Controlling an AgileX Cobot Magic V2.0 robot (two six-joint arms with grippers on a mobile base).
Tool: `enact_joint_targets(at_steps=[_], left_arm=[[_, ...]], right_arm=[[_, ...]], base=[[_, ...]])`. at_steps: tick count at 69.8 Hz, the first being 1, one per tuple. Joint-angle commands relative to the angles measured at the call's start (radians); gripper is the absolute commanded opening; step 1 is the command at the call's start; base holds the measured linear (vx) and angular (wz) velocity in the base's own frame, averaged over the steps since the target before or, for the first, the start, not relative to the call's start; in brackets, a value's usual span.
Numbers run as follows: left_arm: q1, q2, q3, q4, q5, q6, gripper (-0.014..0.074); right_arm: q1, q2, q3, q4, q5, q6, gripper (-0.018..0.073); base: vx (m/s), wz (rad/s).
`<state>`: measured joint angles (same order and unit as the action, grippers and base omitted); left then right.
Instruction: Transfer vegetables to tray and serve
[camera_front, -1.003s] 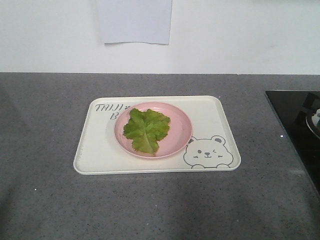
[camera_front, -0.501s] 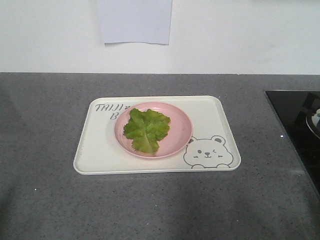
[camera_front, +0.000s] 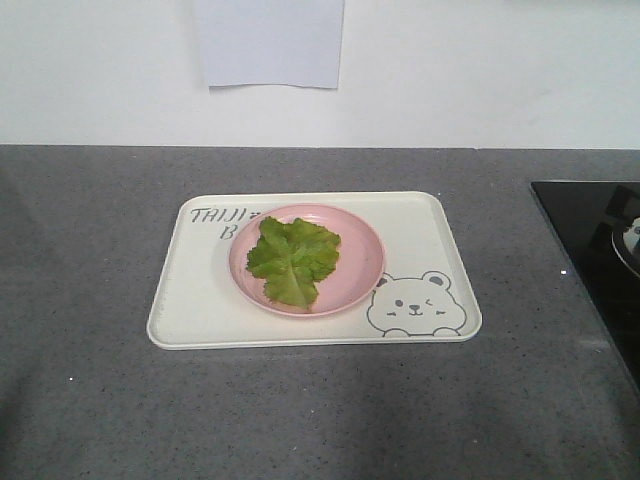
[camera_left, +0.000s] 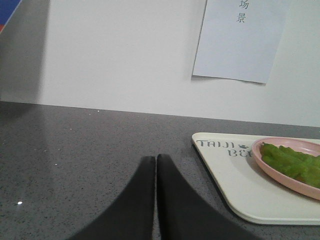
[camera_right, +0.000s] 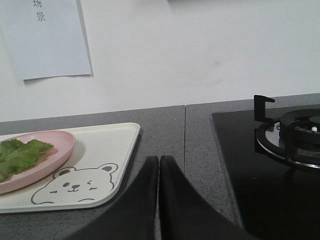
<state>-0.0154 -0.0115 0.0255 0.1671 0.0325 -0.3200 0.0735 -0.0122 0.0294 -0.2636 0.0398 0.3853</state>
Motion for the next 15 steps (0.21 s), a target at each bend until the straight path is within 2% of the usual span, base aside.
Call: enact_joint_targets(at_steps=[1, 15], left_arm=[[0.001, -0.001, 0.022, 0.000, -0.077, -0.007, -0.0006], [0.001, -0.001, 0.022, 0.000, -0.077, -0.007, -0.0006]], right_arm=[[-0.006, -0.006, 0.013, -0.009, -0.077, -0.001, -0.0003], [-0.006, -0.006, 0.013, -0.009, -0.077, -0.001, -0.0003]], base=[[0.00, 0.00], [0.00, 0.00]])
